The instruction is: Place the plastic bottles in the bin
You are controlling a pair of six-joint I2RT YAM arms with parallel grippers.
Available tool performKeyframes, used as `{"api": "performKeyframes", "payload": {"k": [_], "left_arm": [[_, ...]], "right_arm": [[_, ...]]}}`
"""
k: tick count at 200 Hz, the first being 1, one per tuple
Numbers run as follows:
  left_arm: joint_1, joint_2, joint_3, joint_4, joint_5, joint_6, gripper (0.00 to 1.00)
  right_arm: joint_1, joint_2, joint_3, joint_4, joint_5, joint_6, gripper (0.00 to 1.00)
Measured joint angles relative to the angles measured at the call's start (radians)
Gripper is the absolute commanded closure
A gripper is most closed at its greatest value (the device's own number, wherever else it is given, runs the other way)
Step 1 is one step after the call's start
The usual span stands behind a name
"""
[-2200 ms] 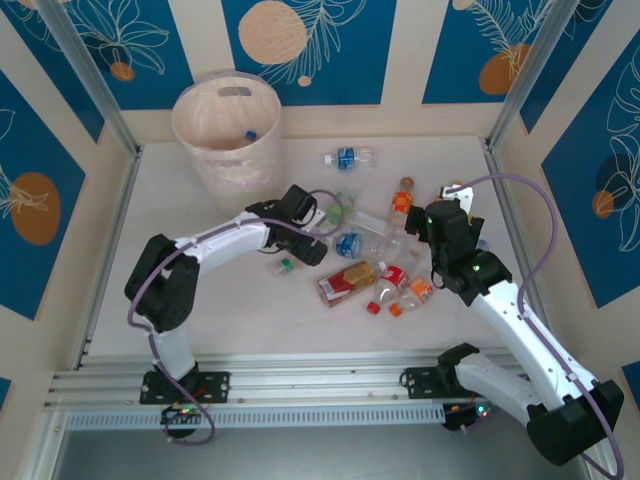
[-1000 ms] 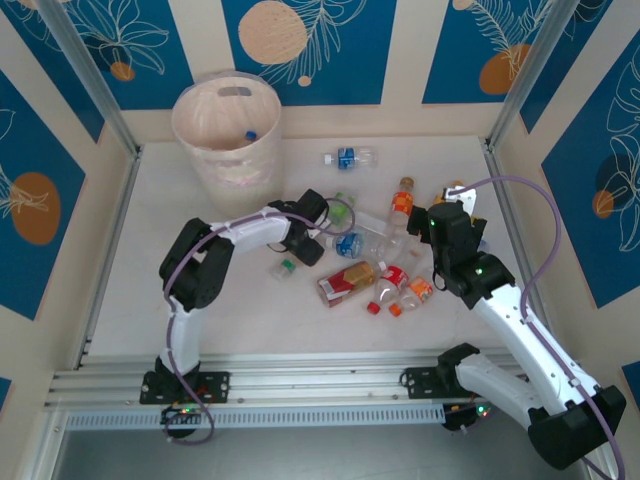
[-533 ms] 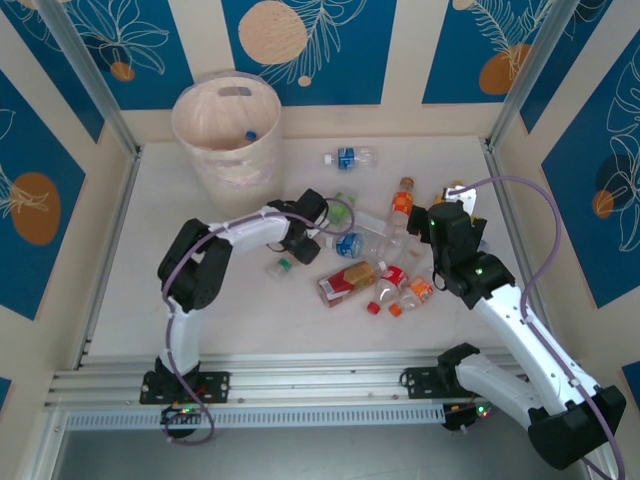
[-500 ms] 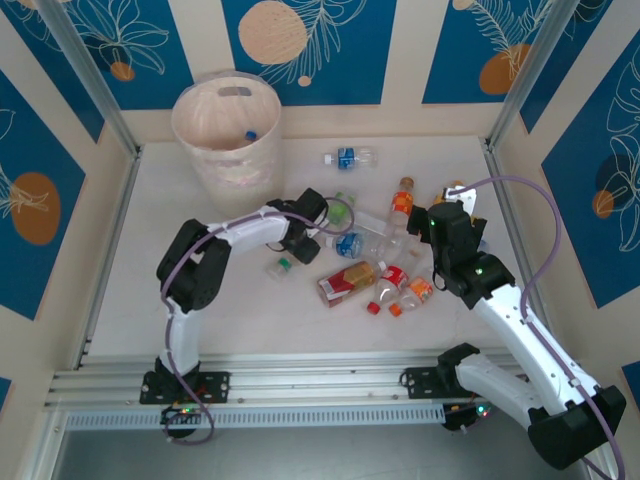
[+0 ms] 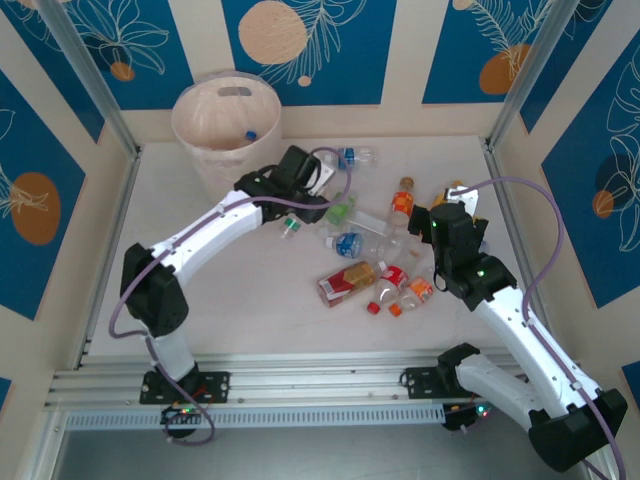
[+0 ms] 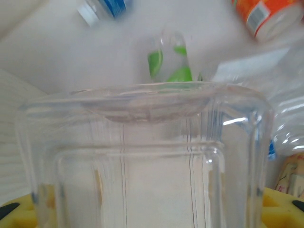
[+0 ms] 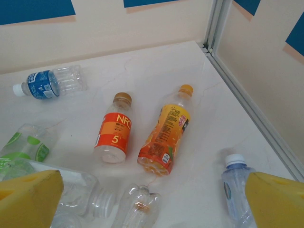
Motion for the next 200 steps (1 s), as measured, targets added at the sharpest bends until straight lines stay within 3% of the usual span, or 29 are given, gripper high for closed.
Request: {"api": "performKeyframes", "payload": {"k": [82, 154, 200], "left_arm": [[0.047, -0.049, 0.298, 0.025, -0.082, 0.094, 0.53], [0.327, 0.069, 0.479, 0.116, -0.081, 0.085, 0.53], [0.421, 0.156, 0.512, 0.137, -0.077, 0.049, 0.53]], "right_arm": [[0.0, 0.0, 0.0, 0.0, -0.001, 0.0, 0.01], [0.0, 0.0, 0.0, -0.008, -0.001, 0.001, 0.01], [0.0, 0.0, 0.002, -0.03, -0.005, 0.012, 0.01]]}}
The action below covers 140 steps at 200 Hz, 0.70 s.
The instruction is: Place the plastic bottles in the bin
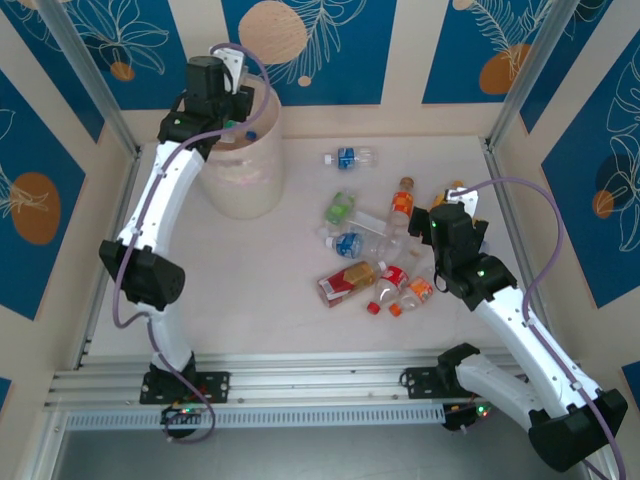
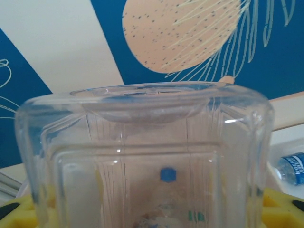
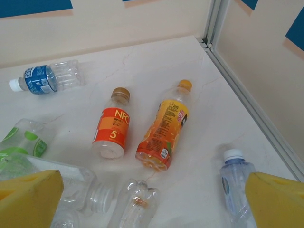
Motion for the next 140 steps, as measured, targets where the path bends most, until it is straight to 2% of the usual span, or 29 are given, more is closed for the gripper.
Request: {"api": "performKeyframes", "payload": {"k": [74, 140], "left_arm": [[0.086, 0.183, 0.106, -0.057, 0.076, -0.041, 0.52], [0.097, 0.252, 0.119, -0.169, 0.13, -0.026, 0.52]], "right_arm": [[0.0, 0.0, 0.008, -0.032, -0.008, 0.008, 0.01], [0.0, 0.0, 0.011, -0.035, -0.008, 0.012, 0.01]]}}
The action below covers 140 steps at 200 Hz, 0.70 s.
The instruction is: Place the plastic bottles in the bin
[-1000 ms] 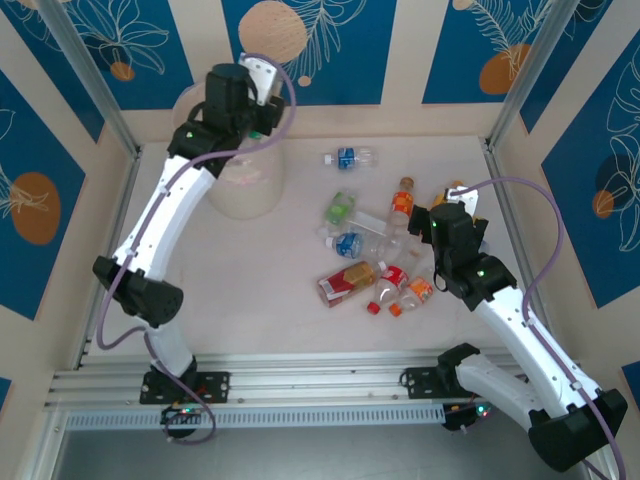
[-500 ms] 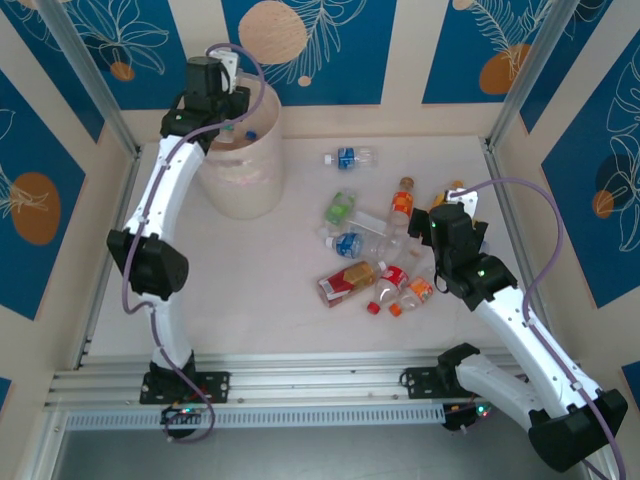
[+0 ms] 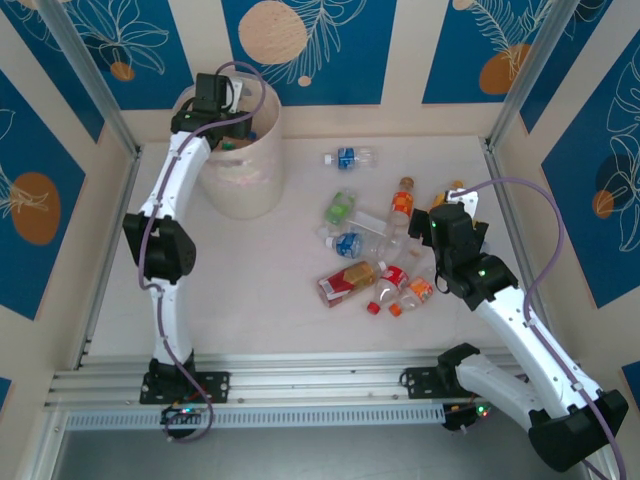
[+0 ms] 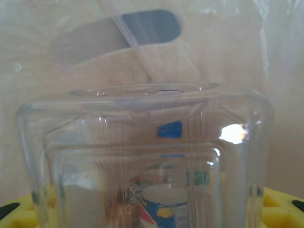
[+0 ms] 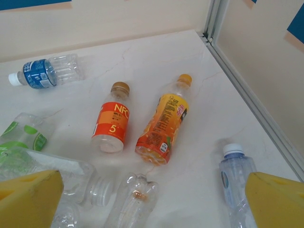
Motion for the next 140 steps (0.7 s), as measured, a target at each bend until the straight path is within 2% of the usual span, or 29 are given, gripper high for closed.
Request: {"api": "performKeyframes", "payload": {"k": [140], "left_arm": [[0.019, 0.128, 0.039, -0.089, 0.069, 0.021, 0.49]], "right_arm": [[0.001, 0.0, 0.002, -0.023, -0.012, 0.015, 0.01]]}}
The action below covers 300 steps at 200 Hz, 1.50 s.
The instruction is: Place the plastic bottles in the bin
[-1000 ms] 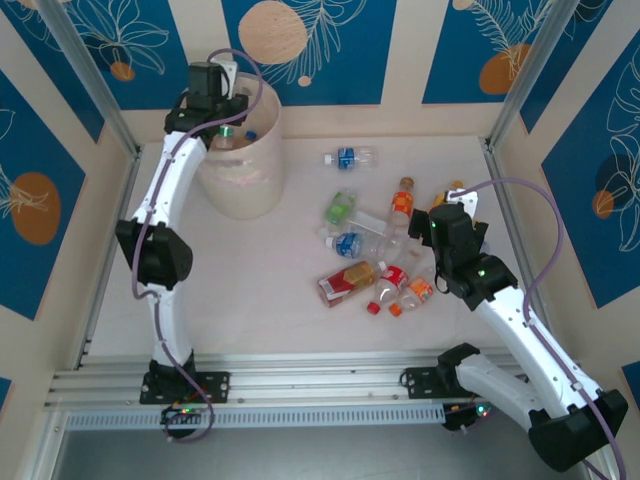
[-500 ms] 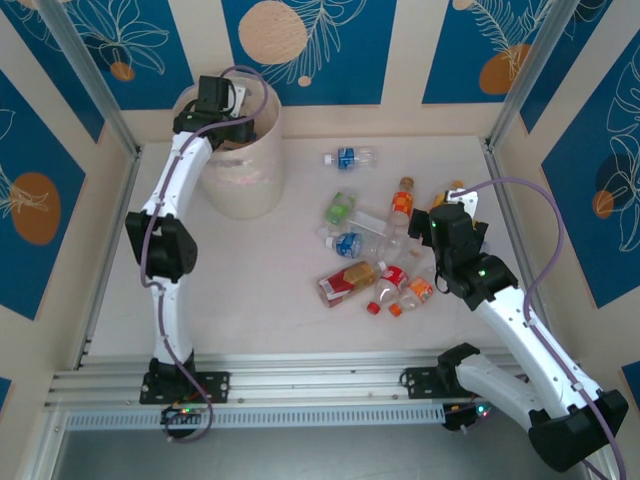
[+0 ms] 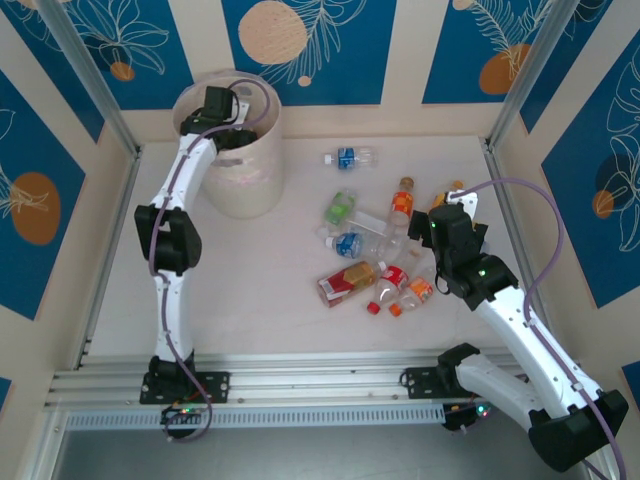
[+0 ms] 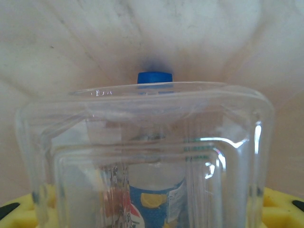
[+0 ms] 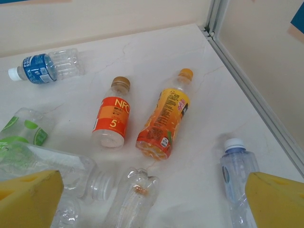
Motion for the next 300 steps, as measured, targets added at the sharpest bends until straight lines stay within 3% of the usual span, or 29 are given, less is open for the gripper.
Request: {"api": "performKeyframes", "payload": {"k": [74, 117, 217, 260, 300], "left_arm": [[0.008, 0.024, 0.033, -0.037, 0.007, -0.001, 0.41], [0.012, 0.025, 0.034, -0.038, 0.003, -0.019, 0.22], [0.021, 0.021, 0.035, -0.037, -0.05, -0.049, 0.18], [0.025, -0.003, 0.034, -0.038, -0.049, -0.085, 0.06], [0.029, -0.1, 0.034, -0.038, -0.039, -0.113, 0.03]], "right_arm": [[0.0, 0.0, 0.001, -0.002, -0.003, 0.0, 0.01], [0.0, 0.0, 0.003, -0.002, -0.003, 0.0, 0.01], [0.0, 0.0, 0.003, -0.003, -0.003, 0.0, 0.01], [0.0, 0.0, 0.003, -0.003, -0.003, 0.0, 0.01], [0.007, 0.0, 0.003, -0.004, -0.003, 0.0, 0.01]]}}
